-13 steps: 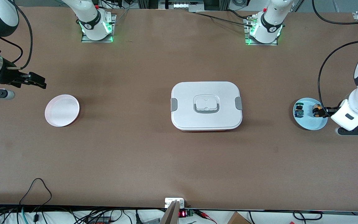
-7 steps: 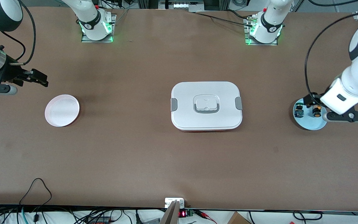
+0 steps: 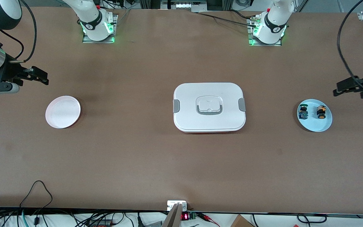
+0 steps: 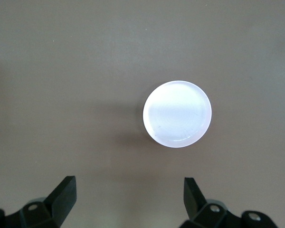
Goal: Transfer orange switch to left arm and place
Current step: 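Open the left gripper and raise it away from the plate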
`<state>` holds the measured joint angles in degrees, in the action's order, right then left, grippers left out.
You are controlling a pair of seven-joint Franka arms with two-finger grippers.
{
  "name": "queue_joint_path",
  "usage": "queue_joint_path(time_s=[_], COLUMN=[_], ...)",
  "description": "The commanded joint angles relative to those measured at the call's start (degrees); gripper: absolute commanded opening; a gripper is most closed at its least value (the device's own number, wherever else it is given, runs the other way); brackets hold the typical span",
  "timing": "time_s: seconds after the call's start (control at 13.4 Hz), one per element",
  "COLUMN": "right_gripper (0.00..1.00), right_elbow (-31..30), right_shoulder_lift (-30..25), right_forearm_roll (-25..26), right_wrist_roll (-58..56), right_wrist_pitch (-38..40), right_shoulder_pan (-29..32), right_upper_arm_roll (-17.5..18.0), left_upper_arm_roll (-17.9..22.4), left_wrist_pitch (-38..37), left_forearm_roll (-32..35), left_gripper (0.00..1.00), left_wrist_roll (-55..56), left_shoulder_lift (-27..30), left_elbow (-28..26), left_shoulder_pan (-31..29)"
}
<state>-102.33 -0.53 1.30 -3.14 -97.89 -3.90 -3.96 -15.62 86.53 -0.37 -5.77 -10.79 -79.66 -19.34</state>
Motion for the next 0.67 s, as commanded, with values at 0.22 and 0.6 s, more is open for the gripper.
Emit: queue_joint_path(time_s=[0.22,0.6], right_gripper=[1.00,1.00], right_elbow=[-1.4,-3.6], right_shoulder_lift=[-2.1,-4.4], right_forearm_roll=[-0.2,0.0], right_wrist_roll=[5.4,3.5], right_wrist_pitch=[0.3,0.3], right_shoulder_pan=[0.6,0.6], right_upper_arm_roll=[1.0,0.9], left_upper_arm_roll=[12.3,14.2], left_wrist_pitch=[9.8,8.7], left_forearm_roll=[-0.9,-0.8], left_gripper=[1.00,1.00], left_wrist_roll=[0.1,0.1], left_shoulder_lift=[11.6,13.6], left_elbow=[-19.3,-21.3], left_shoulder_pan=[12.3,13.0])
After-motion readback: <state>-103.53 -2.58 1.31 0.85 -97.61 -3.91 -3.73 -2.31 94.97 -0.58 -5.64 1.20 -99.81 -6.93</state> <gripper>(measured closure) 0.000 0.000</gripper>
